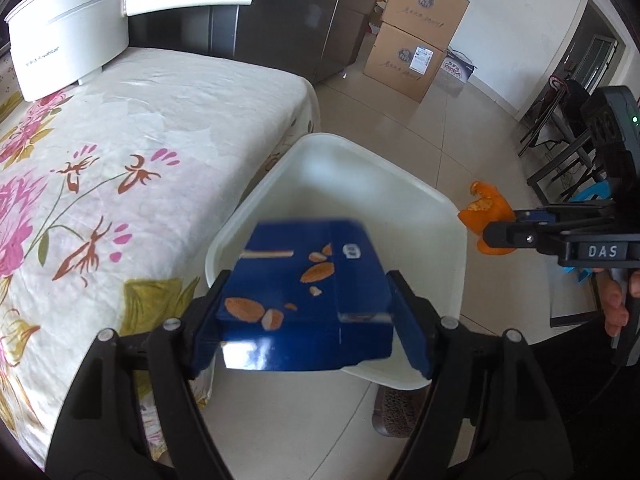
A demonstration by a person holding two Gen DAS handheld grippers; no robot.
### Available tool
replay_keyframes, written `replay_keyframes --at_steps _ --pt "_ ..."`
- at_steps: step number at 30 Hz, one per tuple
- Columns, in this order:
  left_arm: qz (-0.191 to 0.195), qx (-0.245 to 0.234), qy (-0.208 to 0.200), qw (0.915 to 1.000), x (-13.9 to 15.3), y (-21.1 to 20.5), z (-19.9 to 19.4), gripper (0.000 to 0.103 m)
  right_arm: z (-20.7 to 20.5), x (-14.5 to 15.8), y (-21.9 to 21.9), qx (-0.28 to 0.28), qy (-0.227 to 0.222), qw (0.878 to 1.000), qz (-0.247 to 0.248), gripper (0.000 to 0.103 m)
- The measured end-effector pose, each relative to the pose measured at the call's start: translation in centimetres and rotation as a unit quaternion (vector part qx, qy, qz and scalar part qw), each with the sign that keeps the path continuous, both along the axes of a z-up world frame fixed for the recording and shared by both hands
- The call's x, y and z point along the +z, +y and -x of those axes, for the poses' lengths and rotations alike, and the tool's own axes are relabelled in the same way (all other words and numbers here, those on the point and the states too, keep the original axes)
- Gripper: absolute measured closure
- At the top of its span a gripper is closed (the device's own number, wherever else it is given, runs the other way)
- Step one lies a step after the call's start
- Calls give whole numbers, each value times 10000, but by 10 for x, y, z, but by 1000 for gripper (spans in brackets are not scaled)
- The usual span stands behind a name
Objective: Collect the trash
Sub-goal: 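Open the left tool over the bin to drop the blue packet, then open the right tool over the bin to drop the orange pepper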
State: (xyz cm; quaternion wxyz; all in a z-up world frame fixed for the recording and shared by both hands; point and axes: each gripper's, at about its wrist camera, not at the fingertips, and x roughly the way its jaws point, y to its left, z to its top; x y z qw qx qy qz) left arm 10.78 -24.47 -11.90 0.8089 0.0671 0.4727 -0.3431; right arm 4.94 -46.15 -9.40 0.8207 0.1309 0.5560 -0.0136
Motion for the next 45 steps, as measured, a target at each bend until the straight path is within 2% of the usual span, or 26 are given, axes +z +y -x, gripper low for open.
replay_keyframes --at_steps 2,3,9,15,19,25,38,40,42,45 --pt "-158 92 16 9998 -3 0 -3 6 -2 1 1 17 3 10000 4 67" --pt "-215 126 33 9997 -4 1 -4 4 -2 1 1 26 1 10000 2 67" --pt "-344 299 -59 9989 8 18 0 1 -8 4 6 21 -44 10000 -28 67" --pt "-446 745 44 9962 20 54 3 1 -16 3 16 7 2 10000 24 66" --pt "-375 1022 125 9940 32 79 8 1 -22 0 27 18 65 9999 119 66" --pt "-499 1283 67 9905 48 103 17 1 -29 -2 47 54 83 9996 256 66" --pt "-353 1879 165 9814 63 166 23 1 -42 -7 86 121 138 9989 425 65" --pt "-343 1935 149 9804 64 171 25 1 -43 -5 90 93 110 9991 390 61" --pt "-335 1988 125 9794 66 175 28 1 -42 -2 94 63 67 9993 372 42" --pt "-276 2005 121 9792 68 180 32 1 -40 5 102 56 -60 9988 489 26"
